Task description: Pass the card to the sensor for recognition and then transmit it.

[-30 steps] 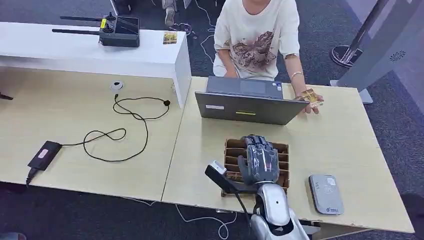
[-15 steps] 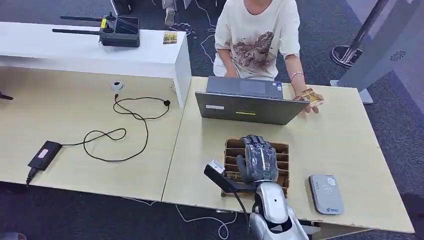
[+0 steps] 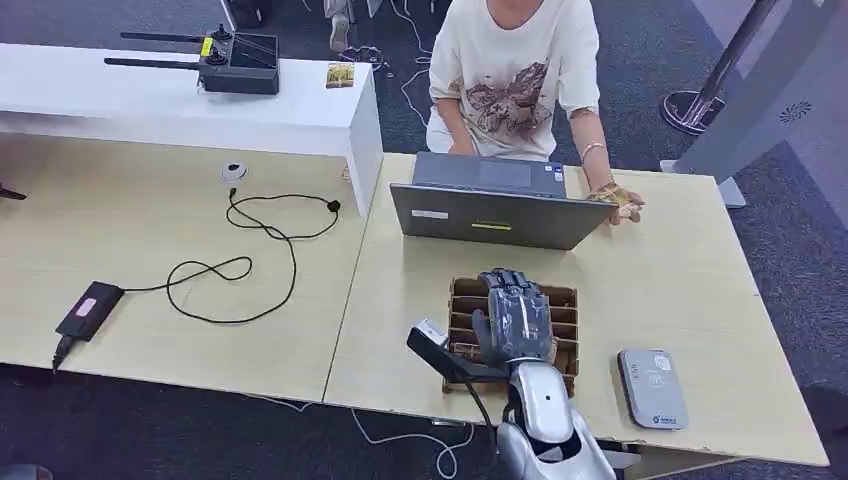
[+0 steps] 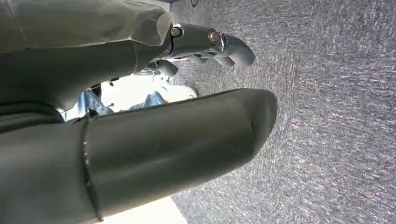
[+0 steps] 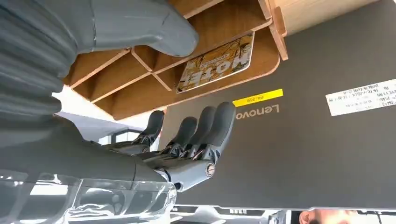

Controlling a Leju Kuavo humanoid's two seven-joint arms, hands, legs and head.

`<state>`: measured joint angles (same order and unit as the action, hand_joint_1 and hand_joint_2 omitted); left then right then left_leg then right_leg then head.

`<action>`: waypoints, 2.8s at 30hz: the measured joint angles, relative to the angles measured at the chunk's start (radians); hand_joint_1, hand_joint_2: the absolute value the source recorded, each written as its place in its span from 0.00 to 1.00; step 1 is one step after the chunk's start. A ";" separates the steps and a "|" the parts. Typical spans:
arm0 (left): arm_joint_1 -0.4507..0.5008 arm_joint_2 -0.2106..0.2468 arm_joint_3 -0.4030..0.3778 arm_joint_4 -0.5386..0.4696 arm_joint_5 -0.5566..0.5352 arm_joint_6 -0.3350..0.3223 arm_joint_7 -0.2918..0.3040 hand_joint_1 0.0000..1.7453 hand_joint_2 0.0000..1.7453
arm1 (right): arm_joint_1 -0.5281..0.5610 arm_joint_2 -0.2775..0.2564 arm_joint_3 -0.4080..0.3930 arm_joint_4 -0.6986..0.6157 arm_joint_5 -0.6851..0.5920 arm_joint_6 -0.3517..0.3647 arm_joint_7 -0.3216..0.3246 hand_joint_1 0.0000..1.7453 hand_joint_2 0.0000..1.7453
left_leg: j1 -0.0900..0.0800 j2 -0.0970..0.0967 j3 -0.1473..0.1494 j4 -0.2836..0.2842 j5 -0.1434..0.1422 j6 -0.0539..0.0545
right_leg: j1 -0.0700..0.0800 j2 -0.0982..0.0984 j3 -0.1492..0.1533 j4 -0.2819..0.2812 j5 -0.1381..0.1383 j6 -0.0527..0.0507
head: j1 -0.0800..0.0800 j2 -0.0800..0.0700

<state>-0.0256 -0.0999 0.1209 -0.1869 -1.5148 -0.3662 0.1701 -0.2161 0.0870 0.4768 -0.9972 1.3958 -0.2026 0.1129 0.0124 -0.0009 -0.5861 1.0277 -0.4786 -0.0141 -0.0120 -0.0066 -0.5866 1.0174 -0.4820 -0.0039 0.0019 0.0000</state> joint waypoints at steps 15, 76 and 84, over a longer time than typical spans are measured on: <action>0.000 0.000 0.000 0.000 0.000 -0.001 0.000 0.00 0.00 | -0.028 0.003 0.000 0.041 0.019 -0.009 0.020 0.85 1.00 | 0.000 0.000 0.000 0.000 0.000 0.000 | 0.000 0.000 0.000 0.000 0.000 0.000 | 0.000 0.000; 0.000 0.003 0.000 0.000 0.000 0.004 -0.029 0.00 0.00 | 0.032 -0.082 0.032 -0.194 0.008 -0.105 -0.170 1.00 1.00 | 0.000 0.000 0.000 0.000 0.000 0.000 | 0.000 0.000 0.000 0.000 0.000 0.000 | 0.000 0.000; 0.001 0.003 0.000 0.000 0.000 0.006 -0.030 0.00 0.00 | 0.070 -0.114 0.007 -0.335 -0.098 -0.119 -0.200 1.00 1.00 | 0.000 0.000 0.000 0.000 0.000 0.000 | 0.000 0.000 0.000 0.000 0.000 0.000 | 0.000 0.000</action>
<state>-0.0244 -0.0969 0.1209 -0.1869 -1.5148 -0.3605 0.1404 -0.1463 -0.0267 0.4841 -1.3318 1.2977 -0.3216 -0.0870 0.0122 -0.0007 -0.5858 1.0279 -0.4787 -0.0141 -0.0121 -0.0064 -0.5868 1.0172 -0.4819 -0.0038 0.0015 0.0000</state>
